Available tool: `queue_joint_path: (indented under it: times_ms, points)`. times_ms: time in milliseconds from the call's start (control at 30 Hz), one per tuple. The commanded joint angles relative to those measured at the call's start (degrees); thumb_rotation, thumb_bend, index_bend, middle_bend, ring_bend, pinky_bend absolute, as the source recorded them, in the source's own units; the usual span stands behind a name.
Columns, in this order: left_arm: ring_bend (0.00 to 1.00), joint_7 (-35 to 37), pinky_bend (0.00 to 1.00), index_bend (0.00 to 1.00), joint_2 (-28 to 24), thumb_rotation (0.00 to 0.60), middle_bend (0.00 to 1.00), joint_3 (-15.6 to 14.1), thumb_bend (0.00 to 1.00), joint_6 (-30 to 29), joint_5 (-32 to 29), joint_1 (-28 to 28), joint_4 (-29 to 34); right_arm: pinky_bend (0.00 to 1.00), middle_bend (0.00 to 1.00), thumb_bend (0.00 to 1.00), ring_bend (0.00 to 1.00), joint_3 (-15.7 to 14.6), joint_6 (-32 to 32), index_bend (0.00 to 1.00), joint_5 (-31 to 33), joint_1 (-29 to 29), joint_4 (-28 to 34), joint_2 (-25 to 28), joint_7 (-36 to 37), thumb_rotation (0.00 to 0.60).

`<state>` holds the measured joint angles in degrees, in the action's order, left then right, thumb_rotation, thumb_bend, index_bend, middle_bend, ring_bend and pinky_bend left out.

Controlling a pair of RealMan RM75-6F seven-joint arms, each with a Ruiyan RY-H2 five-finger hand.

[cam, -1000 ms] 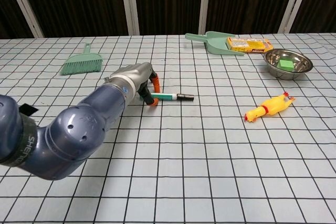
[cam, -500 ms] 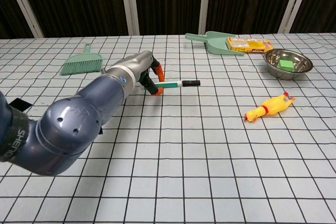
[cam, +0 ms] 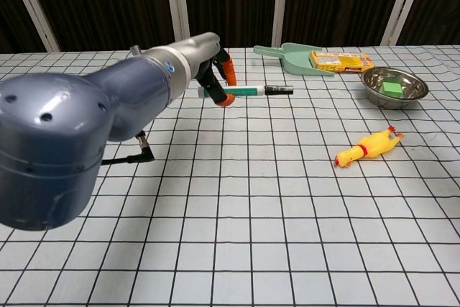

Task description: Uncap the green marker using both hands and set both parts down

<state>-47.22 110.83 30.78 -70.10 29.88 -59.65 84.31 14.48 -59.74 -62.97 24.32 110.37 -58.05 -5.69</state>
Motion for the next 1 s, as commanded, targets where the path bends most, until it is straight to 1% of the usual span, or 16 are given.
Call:
queue_joint_path:
  times_ms: [33,167,200,300,400,500,600,700,800,1000]
  points:
    - [0.00,-3.24,0.00,0.66,-2.43,0.600,0.23,2.77,0.59,-4.66,-3.67,-0.22,6.06,0.00,0.00,0.22,0.00,2.71,0.67,0.20,7.07,5.38,4.96,-2.05,-8.74,0.600]
    - [0.00,-3.57,0.00,0.66,-3.06,0.600,0.23,3.81,0.59,-6.74,-4.82,-0.37,8.32,0.00,0.00,0.22,0.00,4.60,-2.15,0.24,16.53,10.81,7.52,-7.20,-16.61,0.600]
    - [0.00,-3.49,0.00,0.66,-3.16,0.600,0.23,3.99,0.59,-7.22,-5.10,-0.42,8.67,0.00,0.00,0.22,0.00,5.08,-3.90,0.24,20.17,13.00,7.89,-9.57,-19.85,0.600]
    - [0.00,-3.34,0.00,0.66,-3.20,0.600,0.23,4.13,0.59,-7.83,-5.57,-0.63,8.94,0.00,0.00,0.22,0.00,6.30,-8.09,0.26,26.95,17.56,8.38,-15.06,-25.73,0.600]
    - [0.00,-3.20,0.00,0.66,-3.06,0.600,0.23,4.25,0.59,-7.88,-6.14,-1.05,8.84,0.00,0.00,0.22,0.00,8.24,-12.14,0.27,33.21,22.00,8.07,-20.65,-29.88,0.600]
    - [0.00,-3.18,0.00,0.66,-2.67,0.600,0.23,4.28,0.59,-7.77,-6.53,-1.78,8.51,0.00,0.00,0.22,0.00,10.13,-14.74,0.28,37.89,26.15,6.52,-24.94,-33.21,0.600]
    - [0.00,-3.10,0.00,0.66,-2.17,0.600,0.23,4.24,0.59,-7.43,-6.86,-2.56,7.89,0.00,0.00,0.22,0.00,11.55,-16.45,0.29,40.93,29.46,4.88,-28.07,-35.65,0.600]
    - [0.00,-3.02,0.00,0.67,-1.55,0.600,0.23,4.14,0.59,-6.92,-7.30,-3.36,6.82,0.00,0.00,0.23,0.00,12.55,-17.96,0.31,42.59,31.85,3.32,-30.39,-37.21,0.600]
    - [0.00,-3.14,0.00,0.67,-0.98,0.600,0.23,3.91,0.59,-6.50,-7.69,-4.06,5.77,0.00,0.00,0.25,0.01,13.15,-18.88,0.34,43.33,33.11,2.19,-31.59,-37.85,0.600]
    - [0.00,-2.38,0.00,0.67,0.14,0.600,0.23,3.75,0.59,-5.37,-8.00,-5.21,4.22,0.00,0.00,0.30,0.02,13.51,-20.06,0.41,44.11,34.22,0.41,-32.18,-38.79,0.600]
